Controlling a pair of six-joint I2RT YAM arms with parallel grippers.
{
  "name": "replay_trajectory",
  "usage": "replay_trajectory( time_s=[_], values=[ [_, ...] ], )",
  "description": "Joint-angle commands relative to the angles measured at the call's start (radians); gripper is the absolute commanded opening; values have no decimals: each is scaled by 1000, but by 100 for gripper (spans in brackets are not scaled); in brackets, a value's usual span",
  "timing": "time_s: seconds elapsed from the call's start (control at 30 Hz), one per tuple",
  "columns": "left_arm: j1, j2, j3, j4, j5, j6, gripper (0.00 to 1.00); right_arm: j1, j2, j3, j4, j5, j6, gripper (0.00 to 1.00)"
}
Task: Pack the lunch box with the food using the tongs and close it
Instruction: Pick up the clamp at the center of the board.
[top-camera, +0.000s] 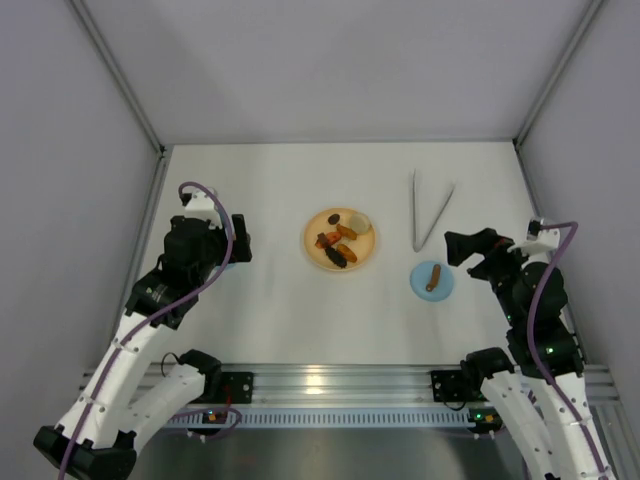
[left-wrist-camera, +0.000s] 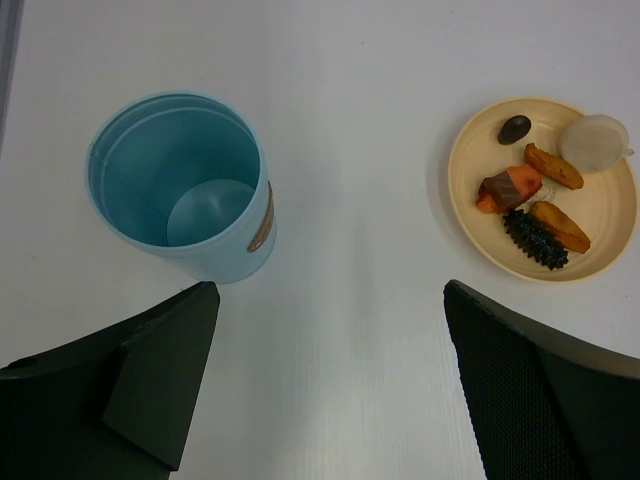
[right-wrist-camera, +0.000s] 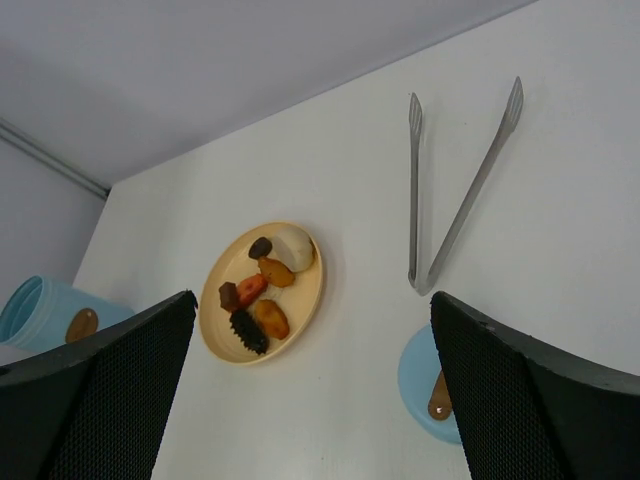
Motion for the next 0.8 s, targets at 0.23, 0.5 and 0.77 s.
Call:
replay_trajectory(
  time_s=[0.23,0.5,0.77],
  values=[
    [3,-4,-3,62,8,-4,99,-12,45,83,-32,27,-33,99],
    [3,7,6,57,6,-5,99,-13,80,110,-61,50,-47,100],
    [3,9,7,55,11,-8,99,-13,147,198,-135,147,-86,99]
  ],
)
